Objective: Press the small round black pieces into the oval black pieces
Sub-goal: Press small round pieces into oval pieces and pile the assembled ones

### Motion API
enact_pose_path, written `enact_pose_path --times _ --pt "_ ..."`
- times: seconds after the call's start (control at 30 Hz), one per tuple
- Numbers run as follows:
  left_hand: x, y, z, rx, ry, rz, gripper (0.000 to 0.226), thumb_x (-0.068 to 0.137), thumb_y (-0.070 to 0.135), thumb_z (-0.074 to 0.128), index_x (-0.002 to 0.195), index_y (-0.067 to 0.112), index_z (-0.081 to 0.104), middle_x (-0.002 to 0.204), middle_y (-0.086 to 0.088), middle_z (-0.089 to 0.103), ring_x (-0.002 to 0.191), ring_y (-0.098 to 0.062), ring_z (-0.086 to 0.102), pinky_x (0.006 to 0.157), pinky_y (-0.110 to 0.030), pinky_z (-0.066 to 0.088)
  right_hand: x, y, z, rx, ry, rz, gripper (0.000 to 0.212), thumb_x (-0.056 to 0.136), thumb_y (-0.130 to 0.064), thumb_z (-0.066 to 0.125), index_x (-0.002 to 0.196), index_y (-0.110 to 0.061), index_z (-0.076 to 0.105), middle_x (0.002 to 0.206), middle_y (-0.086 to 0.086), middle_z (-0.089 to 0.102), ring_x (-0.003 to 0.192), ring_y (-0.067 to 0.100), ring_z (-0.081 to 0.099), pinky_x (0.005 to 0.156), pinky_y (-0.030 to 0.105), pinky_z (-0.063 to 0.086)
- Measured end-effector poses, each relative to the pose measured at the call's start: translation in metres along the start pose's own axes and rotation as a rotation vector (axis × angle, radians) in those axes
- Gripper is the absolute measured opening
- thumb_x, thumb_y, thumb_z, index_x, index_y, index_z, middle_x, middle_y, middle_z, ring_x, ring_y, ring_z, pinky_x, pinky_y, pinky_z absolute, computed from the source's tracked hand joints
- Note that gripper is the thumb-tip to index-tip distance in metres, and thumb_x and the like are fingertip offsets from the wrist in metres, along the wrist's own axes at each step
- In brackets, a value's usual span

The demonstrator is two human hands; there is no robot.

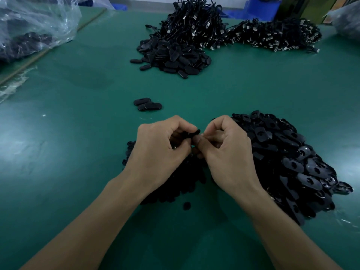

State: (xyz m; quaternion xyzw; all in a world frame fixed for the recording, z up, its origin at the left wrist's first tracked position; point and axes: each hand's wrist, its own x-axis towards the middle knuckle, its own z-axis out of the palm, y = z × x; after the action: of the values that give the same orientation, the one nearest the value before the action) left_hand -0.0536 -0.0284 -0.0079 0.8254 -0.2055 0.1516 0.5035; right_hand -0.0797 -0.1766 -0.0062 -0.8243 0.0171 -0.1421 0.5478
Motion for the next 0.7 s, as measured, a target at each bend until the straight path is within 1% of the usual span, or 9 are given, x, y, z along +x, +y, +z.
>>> enact_pose_path --times 0.1,0.17,0.33,0.4,0.5,0.53,0.57,0.6,0.7 --pt "0.001 0.000 -0.001 0.108 -0.016 0.065 0.021 0.078 0.009 0.072 0.096 0.021 0.076 0.087 0.021 0.073 0.080 0.004 0.069 0.077 -0.013 0.053 -0.001 0.002 0.001 -0.059 -0.018 -0.030 0.031 0.093 -0.016 0.070 0.080 -0.037 0.051 0.073 -0.007 0.070 0.066 0.012 0.068 0.062 0.037 0.056" --pt "0.002 -0.001 -0.002 0.210 -0.016 0.137 0.019 0.078 0.006 0.076 0.095 0.016 0.076 0.087 0.013 0.074 0.082 -0.001 0.065 0.077 -0.011 0.048 -0.002 0.002 0.002 -0.061 -0.047 -0.048 0.033 0.095 -0.012 0.065 0.082 -0.038 0.050 0.075 -0.009 0.071 0.067 0.011 0.068 0.063 0.035 0.056" --pt "0.004 -0.004 -0.006 0.318 -0.022 0.166 0.016 0.080 0.006 0.071 0.095 0.012 0.074 0.089 0.004 0.075 0.081 -0.009 0.062 0.077 -0.027 0.047 -0.002 -0.001 0.002 0.001 -0.170 -0.071 0.033 0.098 -0.012 0.058 0.086 -0.040 0.045 0.079 -0.002 0.074 0.069 0.030 0.068 0.063 0.053 0.054" --pt "0.004 -0.004 -0.007 0.294 -0.019 0.140 0.018 0.082 0.006 0.069 0.097 0.013 0.074 0.090 0.005 0.075 0.082 -0.006 0.062 0.077 -0.024 0.047 -0.002 -0.002 0.001 0.018 -0.203 -0.079 0.030 0.099 -0.016 0.058 0.089 -0.041 0.045 0.078 0.000 0.074 0.067 0.034 0.066 0.060 0.053 0.053" --pt "0.003 -0.001 -0.006 0.188 -0.024 0.052 0.022 0.084 0.006 0.072 0.101 0.020 0.073 0.090 0.019 0.072 0.085 0.003 0.066 0.078 -0.013 0.049 -0.001 -0.001 -0.002 -0.028 -0.161 -0.116 0.023 0.098 -0.020 0.062 0.097 -0.040 0.053 0.068 -0.001 0.070 0.056 0.027 0.060 0.049 0.039 0.047" --pt "0.003 -0.001 -0.006 0.152 -0.024 0.020 0.024 0.085 0.009 0.074 0.103 0.025 0.072 0.090 0.023 0.070 0.086 0.005 0.067 0.078 -0.011 0.050 0.000 0.001 -0.003 -0.051 -0.130 -0.133 0.021 0.097 -0.020 0.064 0.101 -0.039 0.057 0.069 -0.005 0.069 0.052 0.018 0.058 0.048 0.031 0.047" --pt "0.002 -0.001 -0.005 0.114 -0.023 -0.014 0.027 0.085 0.013 0.075 0.103 0.032 0.070 0.091 0.024 0.071 0.086 0.005 0.068 0.078 -0.011 0.051 0.001 0.003 -0.005 -0.091 -0.103 -0.156 0.021 0.097 -0.019 0.065 0.107 -0.036 0.061 0.073 -0.008 0.068 0.056 0.009 0.058 0.050 0.018 0.044" --pt "0.002 -0.001 -0.005 0.072 -0.025 -0.051 0.029 0.084 0.017 0.076 0.102 0.039 0.067 0.091 0.023 0.072 0.085 0.002 0.069 0.077 -0.013 0.052 0.003 0.004 -0.006 -0.154 -0.085 -0.179 0.022 0.096 -0.019 0.066 0.114 -0.032 0.064 0.077 -0.010 0.066 0.066 0.004 0.058 0.058 0.010 0.042" --pt "0.005 -0.001 -0.006 -0.111 -0.062 -0.155 0.029 0.081 0.024 0.072 0.099 0.045 0.063 0.088 0.015 0.076 0.076 -0.010 0.071 0.073 -0.027 0.056 0.007 0.003 -0.008 -0.245 -0.072 -0.207 0.021 0.095 -0.017 0.067 0.114 -0.024 0.072 0.095 -0.013 0.064 0.089 -0.001 0.057 0.080 0.007 0.041"
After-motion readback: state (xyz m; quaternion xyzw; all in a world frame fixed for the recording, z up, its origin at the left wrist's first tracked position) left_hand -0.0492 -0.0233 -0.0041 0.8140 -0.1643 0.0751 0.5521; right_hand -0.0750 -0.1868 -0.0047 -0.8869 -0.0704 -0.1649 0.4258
